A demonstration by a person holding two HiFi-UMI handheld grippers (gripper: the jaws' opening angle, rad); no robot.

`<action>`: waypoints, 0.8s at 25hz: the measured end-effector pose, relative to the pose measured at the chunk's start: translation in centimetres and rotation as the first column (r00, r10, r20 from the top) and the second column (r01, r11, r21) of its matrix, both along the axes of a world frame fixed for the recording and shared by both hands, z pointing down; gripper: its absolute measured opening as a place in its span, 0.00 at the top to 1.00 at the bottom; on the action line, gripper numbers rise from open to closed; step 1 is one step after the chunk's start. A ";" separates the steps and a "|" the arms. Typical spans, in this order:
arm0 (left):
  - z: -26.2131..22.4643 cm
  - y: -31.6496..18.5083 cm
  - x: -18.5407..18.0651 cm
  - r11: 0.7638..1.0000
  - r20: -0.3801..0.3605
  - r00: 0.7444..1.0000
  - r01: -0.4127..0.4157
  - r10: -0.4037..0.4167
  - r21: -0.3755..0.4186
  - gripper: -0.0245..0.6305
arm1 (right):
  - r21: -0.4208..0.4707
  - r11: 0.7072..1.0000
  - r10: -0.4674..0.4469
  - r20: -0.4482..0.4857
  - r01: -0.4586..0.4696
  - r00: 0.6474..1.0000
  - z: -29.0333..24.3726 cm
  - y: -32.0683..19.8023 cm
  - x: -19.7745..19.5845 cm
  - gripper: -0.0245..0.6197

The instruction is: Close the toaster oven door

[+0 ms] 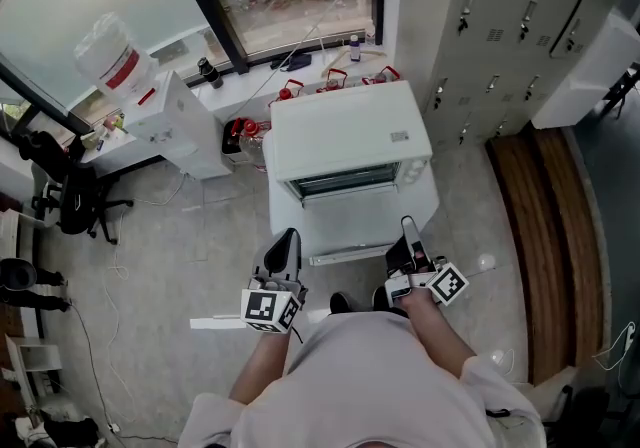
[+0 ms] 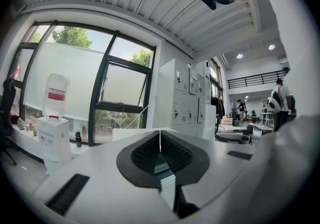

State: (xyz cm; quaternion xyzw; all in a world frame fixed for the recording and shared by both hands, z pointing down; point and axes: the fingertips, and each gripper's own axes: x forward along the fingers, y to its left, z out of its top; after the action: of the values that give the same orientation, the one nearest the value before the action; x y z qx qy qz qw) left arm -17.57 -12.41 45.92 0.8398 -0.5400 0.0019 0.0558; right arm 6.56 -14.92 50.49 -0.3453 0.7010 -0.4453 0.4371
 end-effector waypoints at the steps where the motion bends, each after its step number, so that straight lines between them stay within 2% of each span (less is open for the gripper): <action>1: 0.1 0.0 0.0 1.000 -0.001 1.000 -0.003 0.003 -0.005 0.93 | 0.002 1.000 0.006 0.004 -0.006 1.000 0.4 0.1 0.2 0.95; 6: 0.2 0.2 0.2 1.000 0.003 1.000 -0.021 0.021 -0.015 0.93 | -0.001 1.000 0.011 0.019 -0.011 1.000 2.4 0.3 0.6 0.95; 20: 1.0 0.4 0.9 0.998 0.025 0.999 -0.028 0.029 -0.049 0.93 | -0.068 0.997 -0.037 -0.036 0.035 0.999 10.1 1.1 1.6 0.95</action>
State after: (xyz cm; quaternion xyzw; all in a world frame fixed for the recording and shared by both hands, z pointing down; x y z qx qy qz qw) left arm -16.66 -12.06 46.90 0.8457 -0.5285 0.0265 0.0695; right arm 8.20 -13.83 60.54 -0.3552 0.6997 -0.4700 0.4041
